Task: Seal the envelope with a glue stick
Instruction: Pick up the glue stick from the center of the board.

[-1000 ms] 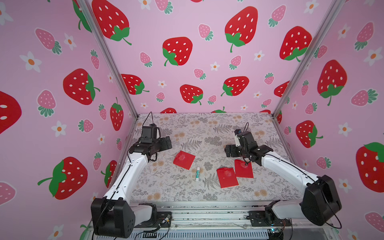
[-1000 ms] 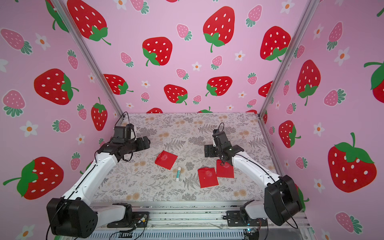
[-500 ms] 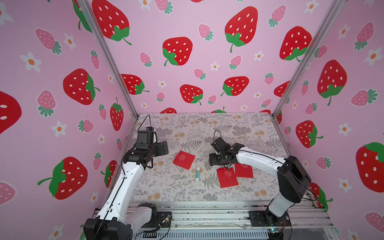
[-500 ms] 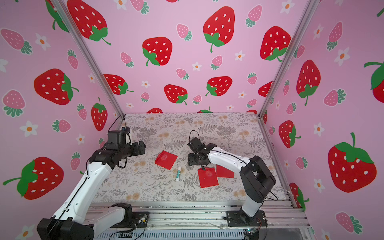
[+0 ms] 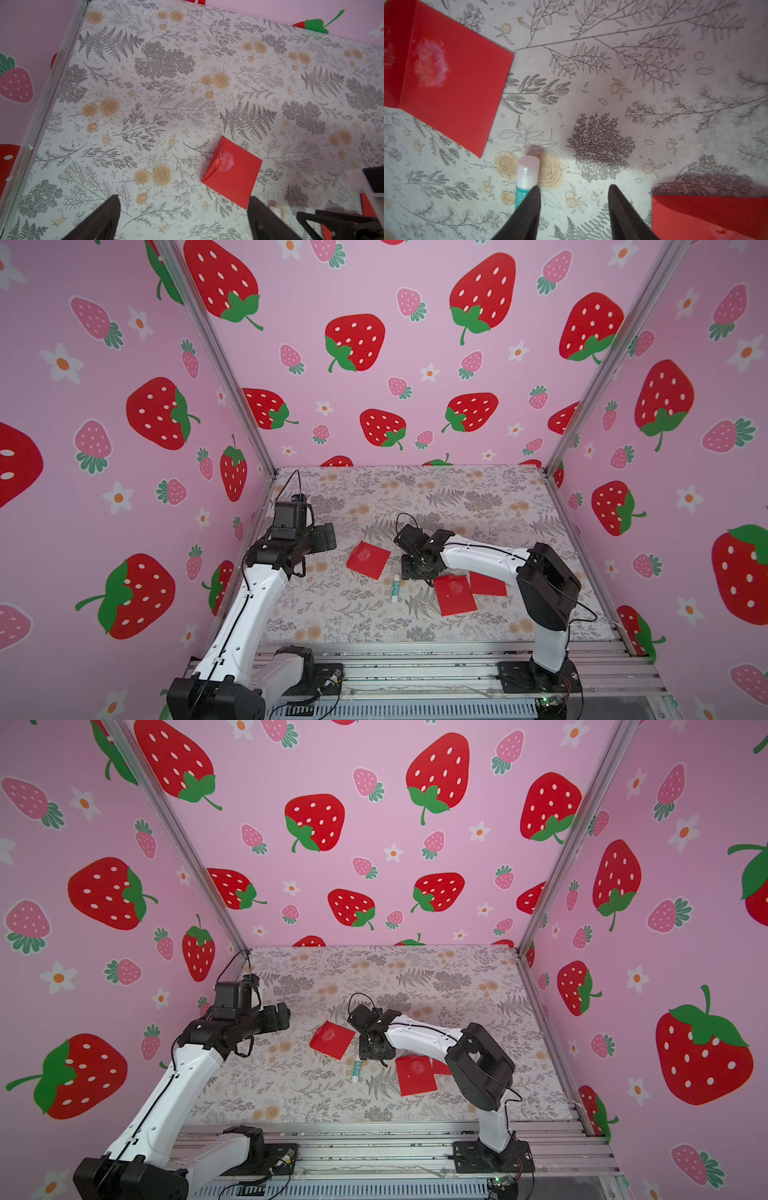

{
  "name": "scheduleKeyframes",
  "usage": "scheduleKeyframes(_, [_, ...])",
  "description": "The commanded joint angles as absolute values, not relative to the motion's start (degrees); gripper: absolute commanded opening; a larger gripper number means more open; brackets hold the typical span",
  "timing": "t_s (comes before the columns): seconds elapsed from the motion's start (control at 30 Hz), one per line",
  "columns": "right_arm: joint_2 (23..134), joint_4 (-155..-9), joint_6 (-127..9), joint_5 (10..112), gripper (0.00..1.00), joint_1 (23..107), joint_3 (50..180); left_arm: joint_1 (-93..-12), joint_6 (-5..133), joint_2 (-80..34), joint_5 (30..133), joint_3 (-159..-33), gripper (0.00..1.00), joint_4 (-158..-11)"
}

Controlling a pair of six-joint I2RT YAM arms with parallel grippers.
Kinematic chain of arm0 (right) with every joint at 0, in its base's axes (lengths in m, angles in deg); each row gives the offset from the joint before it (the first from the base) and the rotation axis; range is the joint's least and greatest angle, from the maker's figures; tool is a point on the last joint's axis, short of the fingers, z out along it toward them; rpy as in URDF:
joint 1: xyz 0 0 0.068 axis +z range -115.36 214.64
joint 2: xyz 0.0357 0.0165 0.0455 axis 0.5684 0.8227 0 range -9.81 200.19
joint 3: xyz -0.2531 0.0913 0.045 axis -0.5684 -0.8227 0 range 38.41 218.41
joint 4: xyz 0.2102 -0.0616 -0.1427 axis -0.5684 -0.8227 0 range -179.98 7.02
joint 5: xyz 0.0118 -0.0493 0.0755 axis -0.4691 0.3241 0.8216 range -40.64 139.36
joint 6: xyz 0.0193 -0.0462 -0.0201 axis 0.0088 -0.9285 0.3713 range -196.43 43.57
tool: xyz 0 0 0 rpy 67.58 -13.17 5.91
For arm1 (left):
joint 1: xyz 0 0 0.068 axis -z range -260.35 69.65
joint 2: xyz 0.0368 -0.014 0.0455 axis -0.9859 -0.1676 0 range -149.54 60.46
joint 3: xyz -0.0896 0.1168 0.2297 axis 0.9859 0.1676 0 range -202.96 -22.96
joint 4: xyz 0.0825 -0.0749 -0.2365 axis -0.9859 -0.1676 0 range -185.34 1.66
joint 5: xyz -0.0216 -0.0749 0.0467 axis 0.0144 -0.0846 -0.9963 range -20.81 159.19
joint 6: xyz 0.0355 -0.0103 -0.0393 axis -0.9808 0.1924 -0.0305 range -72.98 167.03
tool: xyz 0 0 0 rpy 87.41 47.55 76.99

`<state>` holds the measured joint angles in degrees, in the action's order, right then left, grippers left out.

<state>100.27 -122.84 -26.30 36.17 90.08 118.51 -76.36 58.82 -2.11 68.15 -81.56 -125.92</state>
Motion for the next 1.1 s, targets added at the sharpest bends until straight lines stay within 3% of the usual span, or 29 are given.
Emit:
scheduleKeyframes(0.0, [101.7, -125.9, -23.6, 36.0, 0.53, 92.0, 121.1, -76.9, 58.7, -1.8, 68.2, -81.4, 0.95, -126.8])
scheduleKeyframes(0.4, [107.6, -127.0, -22.4, 38.5, 0.53, 95.4, 124.0, -77.9, 58.9, -2.2, 68.9, -81.3, 0.95, -126.7])
scheduleKeyframes(1.07, [110.2, -135.2, -25.5, 39.1, 0.35, 97.4, 126.6, -78.4, 58.8, -5.8, 67.2, -83.2, 0.9, -130.0])
